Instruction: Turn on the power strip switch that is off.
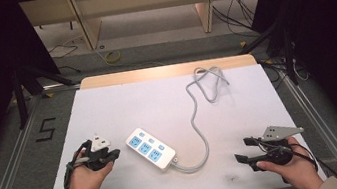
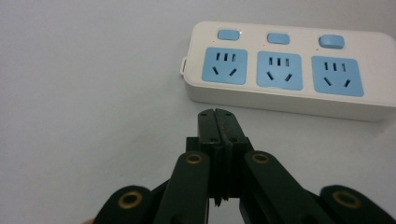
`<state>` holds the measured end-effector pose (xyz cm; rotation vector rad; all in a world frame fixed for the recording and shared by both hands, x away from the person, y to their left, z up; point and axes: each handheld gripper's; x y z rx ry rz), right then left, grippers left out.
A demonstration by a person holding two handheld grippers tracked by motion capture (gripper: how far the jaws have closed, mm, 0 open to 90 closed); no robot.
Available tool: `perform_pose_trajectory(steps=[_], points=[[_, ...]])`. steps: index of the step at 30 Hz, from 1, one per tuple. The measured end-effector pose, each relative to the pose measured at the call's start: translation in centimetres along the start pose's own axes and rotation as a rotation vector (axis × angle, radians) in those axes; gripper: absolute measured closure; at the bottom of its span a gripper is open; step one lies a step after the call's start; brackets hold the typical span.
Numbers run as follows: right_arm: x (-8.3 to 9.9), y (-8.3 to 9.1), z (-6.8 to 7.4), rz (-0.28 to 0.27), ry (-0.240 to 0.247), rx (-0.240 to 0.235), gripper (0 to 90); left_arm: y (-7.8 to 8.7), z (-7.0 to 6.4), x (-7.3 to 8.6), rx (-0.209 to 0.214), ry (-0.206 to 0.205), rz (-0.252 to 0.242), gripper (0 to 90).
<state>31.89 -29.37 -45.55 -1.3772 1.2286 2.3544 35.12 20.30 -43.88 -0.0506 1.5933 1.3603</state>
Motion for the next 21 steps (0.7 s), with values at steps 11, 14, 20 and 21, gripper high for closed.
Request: perform_pose_trajectory(steps=[11,14,20,21], points=[[0.01,-0.01,-0.01,0.000,0.001,-0.002,29.3,-0.24,-0.35,-0.64,0.015,-0.008,0.000,89.8],[0.01,-0.02,-0.03,0.002,0.002,-0.001,29.3,-0.27,-0.39,-0.71,0.017,-0.008,0.001,89.8],[0.00,-0.04,-0.03,0.001,0.004,-0.002,29.3,-0.34,-0.55,-0.93,0.021,-0.010,0.001,89.8],[0.00,-0.04,-0.03,0.001,0.004,-0.002,29.3,-0.34,-0.55,-0.97,0.021,-0.013,0.003,89.9]])
Point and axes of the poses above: each handheld gripper's, and its own axes: y roughly backward along the jaws, x roughly out of its underside, z roughly to its left, and after that the axes turned 8 degrees about -y, right-handed
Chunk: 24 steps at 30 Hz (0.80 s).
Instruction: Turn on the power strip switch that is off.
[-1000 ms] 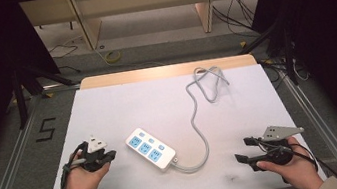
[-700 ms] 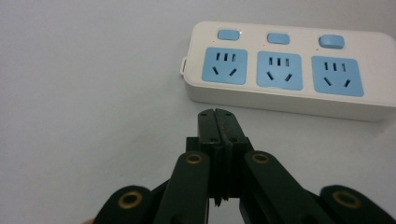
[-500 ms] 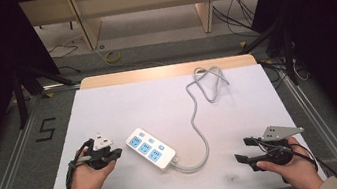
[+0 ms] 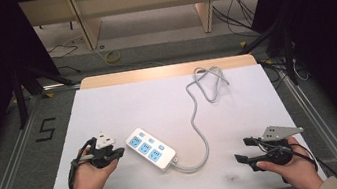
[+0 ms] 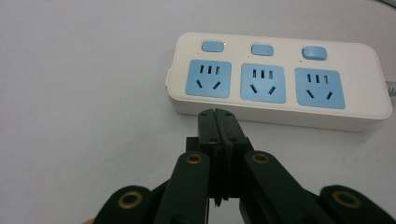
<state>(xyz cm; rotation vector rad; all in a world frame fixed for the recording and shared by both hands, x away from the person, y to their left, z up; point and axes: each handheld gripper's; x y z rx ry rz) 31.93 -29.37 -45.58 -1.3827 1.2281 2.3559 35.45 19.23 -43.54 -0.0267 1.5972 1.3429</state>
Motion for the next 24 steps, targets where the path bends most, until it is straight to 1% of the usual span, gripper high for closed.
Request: perform_pose_trajectory(steps=[1,2,5,14,15,24], points=[[0.00,0.00,0.00,0.000,0.000,0.000,29.3,-0.03,-0.01,-0.04,0.001,-0.002,0.000,89.8],[0.00,0.01,0.01,0.001,-0.002,0.001,29.3,-0.07,-0.08,-0.07,0.001,0.004,-0.004,89.9],[0.00,-0.01,0.00,0.000,0.000,0.000,29.3,-0.08,-0.13,-0.20,0.006,-0.002,-0.001,89.8],[0.00,-0.01,-0.01,0.001,0.000,0.000,29.3,-0.20,-0.38,-0.60,0.012,-0.002,-0.001,89.9],[0.00,-0.01,0.00,0.001,0.000,0.000,29.3,-0.21,-0.38,-0.64,0.013,-0.008,0.000,89.9],[0.00,0.01,0.00,0.002,-0.001,0.001,29.3,-0.32,-0.59,-0.97,0.017,-0.016,0.001,89.9]])
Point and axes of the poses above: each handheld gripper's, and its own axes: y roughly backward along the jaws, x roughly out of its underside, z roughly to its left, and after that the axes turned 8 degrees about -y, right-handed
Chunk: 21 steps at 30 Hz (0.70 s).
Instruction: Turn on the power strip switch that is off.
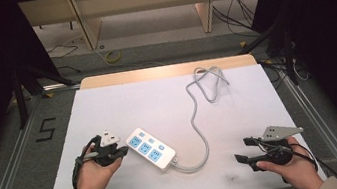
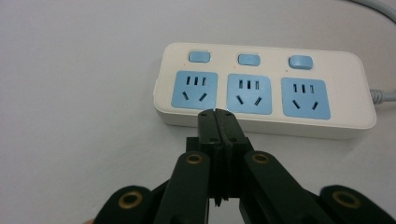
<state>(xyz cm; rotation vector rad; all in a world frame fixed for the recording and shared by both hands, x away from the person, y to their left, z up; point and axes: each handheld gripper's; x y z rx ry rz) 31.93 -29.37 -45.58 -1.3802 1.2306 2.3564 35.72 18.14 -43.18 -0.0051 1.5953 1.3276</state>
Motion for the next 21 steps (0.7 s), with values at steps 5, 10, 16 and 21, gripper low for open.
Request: perform_pose_trajectory(steps=[5,10,16,21], points=[[0.00,-0.01,-0.01,0.000,0.000,-0.001,29.3,-0.07,-0.07,-0.12,0.003,0.001,0.001,89.9],[0.00,0.00,-0.01,0.000,0.000,0.000,29.3,-0.13,-0.18,-0.29,0.007,-0.002,0.004,89.9],[0.00,-0.02,-0.01,0.000,0.001,-0.001,29.3,-0.23,-0.27,-0.50,0.010,-0.002,0.000,89.9],[0.00,-0.01,-0.01,0.000,0.002,-0.001,29.3,-0.27,-0.32,-0.68,0.013,-0.008,0.005,89.9]])
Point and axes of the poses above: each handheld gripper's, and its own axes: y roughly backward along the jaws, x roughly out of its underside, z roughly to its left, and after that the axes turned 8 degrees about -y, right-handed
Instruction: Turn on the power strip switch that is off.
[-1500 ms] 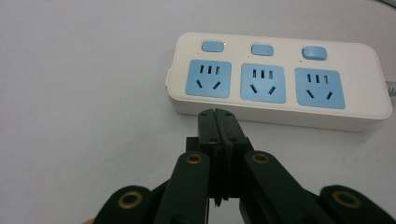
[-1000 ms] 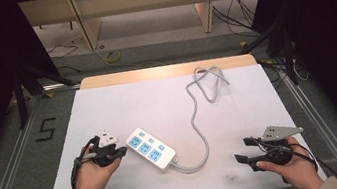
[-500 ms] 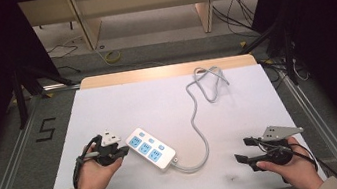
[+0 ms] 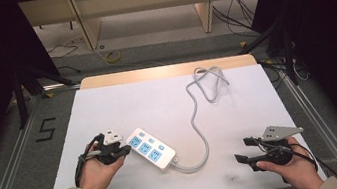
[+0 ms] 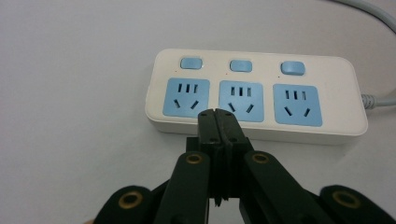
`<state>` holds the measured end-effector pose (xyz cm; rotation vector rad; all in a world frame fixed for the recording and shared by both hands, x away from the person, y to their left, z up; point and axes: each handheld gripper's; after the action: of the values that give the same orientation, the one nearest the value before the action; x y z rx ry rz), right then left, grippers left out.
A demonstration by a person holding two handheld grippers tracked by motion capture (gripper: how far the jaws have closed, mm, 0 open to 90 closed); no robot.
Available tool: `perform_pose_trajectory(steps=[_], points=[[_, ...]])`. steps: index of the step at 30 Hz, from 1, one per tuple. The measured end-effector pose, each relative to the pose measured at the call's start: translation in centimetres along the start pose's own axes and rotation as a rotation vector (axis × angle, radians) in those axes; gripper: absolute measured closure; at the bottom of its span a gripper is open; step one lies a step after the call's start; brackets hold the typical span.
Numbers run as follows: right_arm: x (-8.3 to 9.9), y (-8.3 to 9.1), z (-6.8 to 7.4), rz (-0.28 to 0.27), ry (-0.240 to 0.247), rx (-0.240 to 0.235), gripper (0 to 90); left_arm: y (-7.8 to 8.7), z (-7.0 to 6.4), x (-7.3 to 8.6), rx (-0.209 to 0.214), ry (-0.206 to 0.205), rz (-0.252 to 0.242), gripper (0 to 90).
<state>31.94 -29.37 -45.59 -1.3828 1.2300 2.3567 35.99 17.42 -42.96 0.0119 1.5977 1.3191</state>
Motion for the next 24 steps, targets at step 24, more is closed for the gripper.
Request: perform_pose_trajectory(steps=[24], points=[[0.00,0.00,0.00,0.001,0.000,-0.001,29.3,-0.42,-0.55,-1.03,0.014,-0.018,0.004,89.9]])
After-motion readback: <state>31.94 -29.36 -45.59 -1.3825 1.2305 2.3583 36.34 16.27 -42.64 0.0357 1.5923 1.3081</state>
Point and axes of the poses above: each handheld gripper's, and its own axes: y roughly backward along the jaws, x roughly out of its underside, z roughly to its left, and after that the axes turned 8 degrees about -y, right-handed
